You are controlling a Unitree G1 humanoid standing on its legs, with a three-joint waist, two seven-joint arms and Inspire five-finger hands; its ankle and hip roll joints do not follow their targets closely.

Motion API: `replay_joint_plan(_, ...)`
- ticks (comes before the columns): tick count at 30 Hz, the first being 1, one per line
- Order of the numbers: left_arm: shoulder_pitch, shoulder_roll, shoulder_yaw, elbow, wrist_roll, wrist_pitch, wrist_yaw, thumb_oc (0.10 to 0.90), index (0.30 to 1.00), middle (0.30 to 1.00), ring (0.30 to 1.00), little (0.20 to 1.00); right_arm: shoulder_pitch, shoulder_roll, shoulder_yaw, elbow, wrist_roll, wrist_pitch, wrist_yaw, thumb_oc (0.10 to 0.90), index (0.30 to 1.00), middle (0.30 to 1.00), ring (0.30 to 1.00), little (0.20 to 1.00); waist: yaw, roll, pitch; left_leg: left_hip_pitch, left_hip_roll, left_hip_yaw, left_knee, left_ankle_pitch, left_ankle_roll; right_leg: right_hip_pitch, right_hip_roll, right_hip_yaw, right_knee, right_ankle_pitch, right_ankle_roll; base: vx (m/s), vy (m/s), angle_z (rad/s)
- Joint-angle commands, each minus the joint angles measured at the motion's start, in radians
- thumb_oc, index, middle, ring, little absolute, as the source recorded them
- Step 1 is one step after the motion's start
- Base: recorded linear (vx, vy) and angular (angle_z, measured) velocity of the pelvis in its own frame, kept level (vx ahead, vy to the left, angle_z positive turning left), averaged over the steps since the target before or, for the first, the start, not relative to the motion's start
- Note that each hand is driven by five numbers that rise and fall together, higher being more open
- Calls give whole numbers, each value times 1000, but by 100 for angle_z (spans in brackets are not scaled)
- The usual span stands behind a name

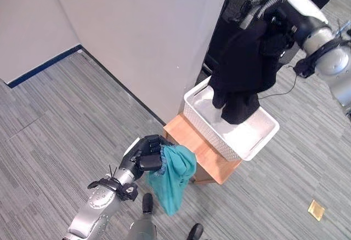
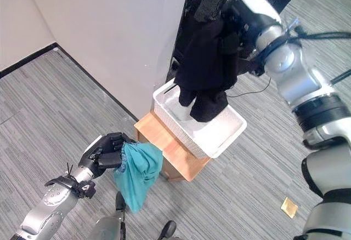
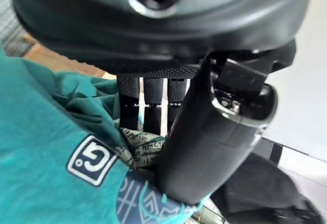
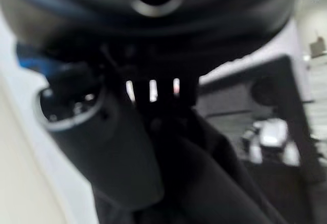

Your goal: Pick up bed clothes into laundry basket.

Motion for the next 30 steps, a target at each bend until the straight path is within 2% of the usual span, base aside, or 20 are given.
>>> replay_joint_plan(1,-62,-15,-9,-112,-39,-113,-19,400,300,300,300,300,-273,-128,20,11,59,-63,-132,400,300,300,300,300,33,-32,-72,75,32,5,-1,-78,-56,1,-12,21,37,36,58,0,0,0)
replay_joint_plan(12,-54,-16,-4,-99,-40,-112,-16,400,300,300,300,300,-303,-146,38,27,56,-58,-139,400,300,300,300,300,11,-30,-82,89,35,12,-1,-81,-55,6,-7,35,34,34,57,1,-4,0)
replay_joint_plan(30,-37,-21,16,-85,-20,-112,-14,400,300,300,300,300,-157,-211,-97,-152,89,-92,-139,400,300,300,300,300,-14,-24,-90,99,33,18,-1,-90,-52,9,-8,39,42,31,58,0,0,0)
